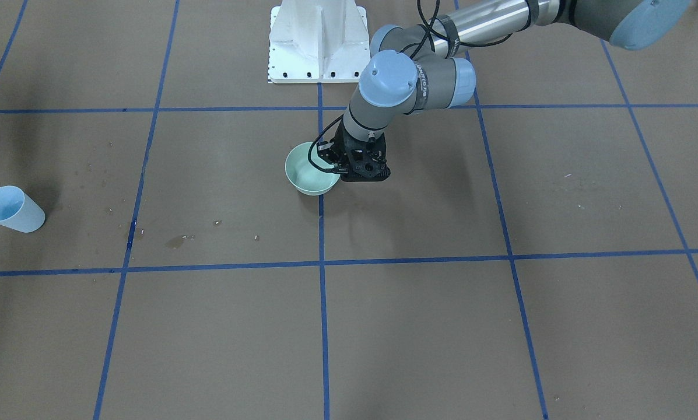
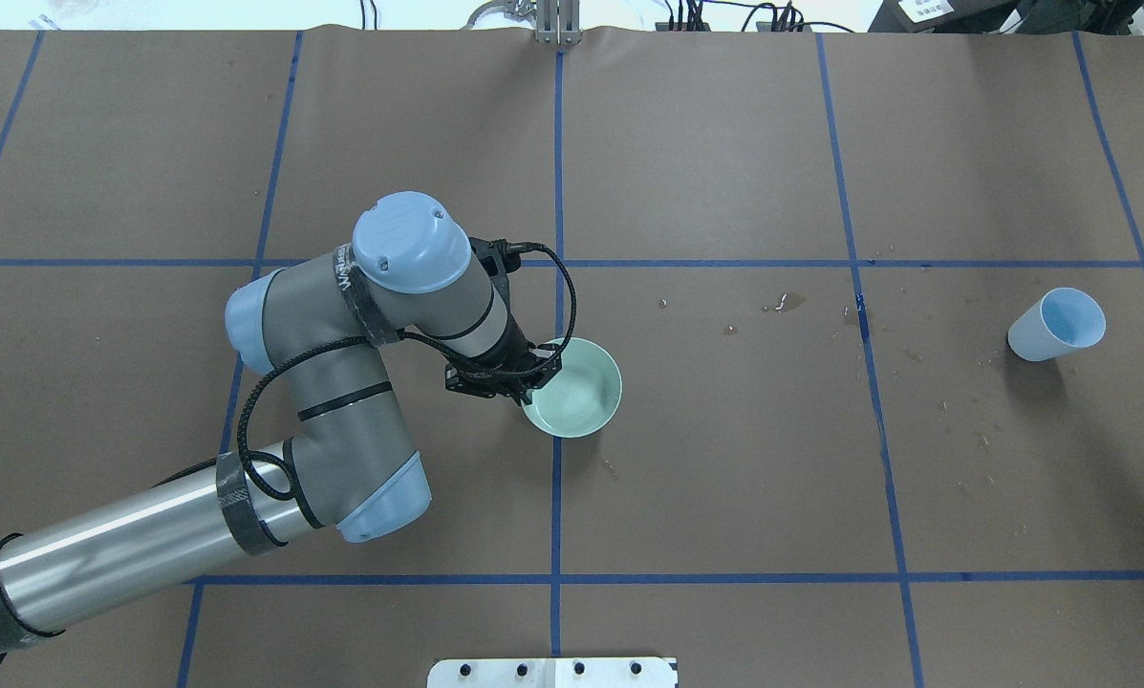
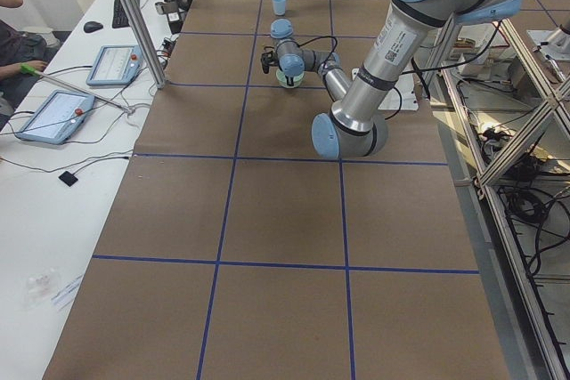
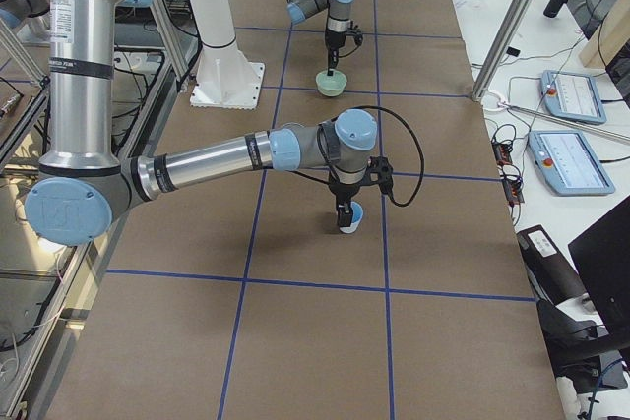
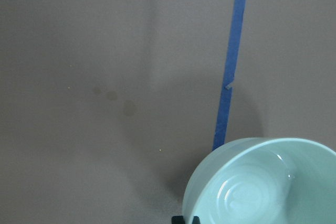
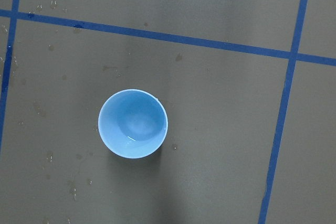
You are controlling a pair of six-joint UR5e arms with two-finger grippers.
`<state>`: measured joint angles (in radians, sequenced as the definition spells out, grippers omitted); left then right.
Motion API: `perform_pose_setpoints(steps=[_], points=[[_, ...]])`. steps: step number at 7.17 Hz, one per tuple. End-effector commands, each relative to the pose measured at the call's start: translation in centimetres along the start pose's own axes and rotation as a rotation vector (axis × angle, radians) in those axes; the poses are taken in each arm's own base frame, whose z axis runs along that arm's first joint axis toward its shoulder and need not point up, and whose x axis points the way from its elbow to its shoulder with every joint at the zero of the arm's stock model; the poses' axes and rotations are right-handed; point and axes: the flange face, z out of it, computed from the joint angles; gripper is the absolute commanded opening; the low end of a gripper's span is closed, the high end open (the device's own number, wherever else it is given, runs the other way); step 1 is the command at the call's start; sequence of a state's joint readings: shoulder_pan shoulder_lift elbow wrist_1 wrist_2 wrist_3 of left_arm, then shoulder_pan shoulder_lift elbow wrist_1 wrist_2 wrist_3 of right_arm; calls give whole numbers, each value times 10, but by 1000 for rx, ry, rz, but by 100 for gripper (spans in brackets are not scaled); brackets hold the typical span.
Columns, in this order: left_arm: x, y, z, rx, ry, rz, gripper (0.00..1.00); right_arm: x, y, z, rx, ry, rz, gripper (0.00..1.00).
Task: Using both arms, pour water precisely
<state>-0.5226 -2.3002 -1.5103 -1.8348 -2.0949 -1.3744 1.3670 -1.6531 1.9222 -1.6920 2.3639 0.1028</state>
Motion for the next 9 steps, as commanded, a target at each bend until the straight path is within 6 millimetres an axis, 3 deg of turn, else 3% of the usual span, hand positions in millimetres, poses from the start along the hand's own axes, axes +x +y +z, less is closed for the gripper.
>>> perform_pose_setpoints(steps=[1, 5, 6, 7, 8, 9], points=[[-2, 1, 4, -4, -6, -1, 0, 0, 0, 0, 0, 0, -1, 99], [-5, 1, 6, -5, -11, -3, 0, 0, 0, 0, -1, 0, 2, 99], [-5, 1, 6, -4, -10, -2, 62, 0, 0, 2, -4, 0, -2, 99], [-4, 1, 3, -4, -7, -3, 99, -8, -1, 12, -24, 1, -19, 99], [-3, -2, -6, 2, 4, -4, 99, -9, -1, 13, -27, 2, -22, 99], [2, -1, -22, 14, 27, 3, 99, -27, -6, 23, -13, -5, -97, 99]])
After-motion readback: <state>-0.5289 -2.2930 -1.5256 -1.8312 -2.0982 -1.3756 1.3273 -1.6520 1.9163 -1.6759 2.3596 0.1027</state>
